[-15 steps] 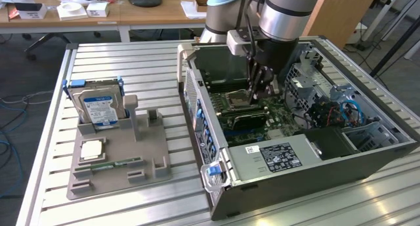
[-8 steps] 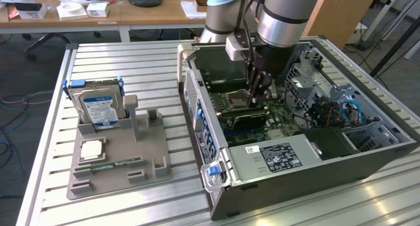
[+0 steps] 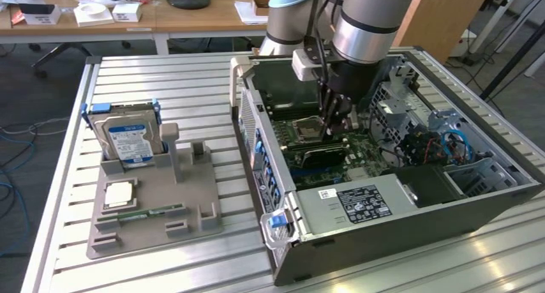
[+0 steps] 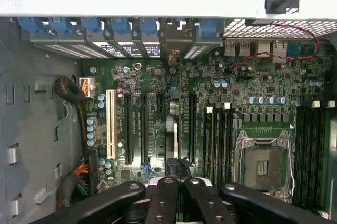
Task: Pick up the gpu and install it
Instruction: 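Press down on the gpu until it lock into place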
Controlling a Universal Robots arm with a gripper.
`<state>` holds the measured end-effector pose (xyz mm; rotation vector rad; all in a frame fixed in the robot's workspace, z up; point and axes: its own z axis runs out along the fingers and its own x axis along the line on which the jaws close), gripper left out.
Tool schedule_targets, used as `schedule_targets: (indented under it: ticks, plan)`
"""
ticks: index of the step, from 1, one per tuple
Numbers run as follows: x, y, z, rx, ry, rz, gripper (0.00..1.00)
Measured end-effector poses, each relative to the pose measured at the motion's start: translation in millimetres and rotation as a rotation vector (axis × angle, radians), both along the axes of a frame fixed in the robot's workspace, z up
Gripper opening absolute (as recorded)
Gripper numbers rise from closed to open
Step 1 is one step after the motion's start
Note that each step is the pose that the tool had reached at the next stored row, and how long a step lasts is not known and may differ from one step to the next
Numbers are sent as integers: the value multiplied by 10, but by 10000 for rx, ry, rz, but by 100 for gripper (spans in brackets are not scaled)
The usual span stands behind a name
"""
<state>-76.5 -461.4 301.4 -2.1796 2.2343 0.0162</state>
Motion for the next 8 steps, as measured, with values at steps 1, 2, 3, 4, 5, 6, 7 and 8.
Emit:
schedule_targets:
  ticks: [1,2,3,4,5,6,7,8]
  plan:
    - [-15,1,-5,1,-1,2,10]
    - [-27,4,-11,1,-2,2,10]
    - [-35,5,-12,-1,-2,1,10]
    - [-35,5,-11,-1,-1,1,10]
    - [-35,4,-11,-2,0,2,10]
    - [-35,4,-11,-2,0,2,10]
    - [-35,4,-12,-1,-1,2,10]
    - [-36,4,-20,0,-1,2,10]
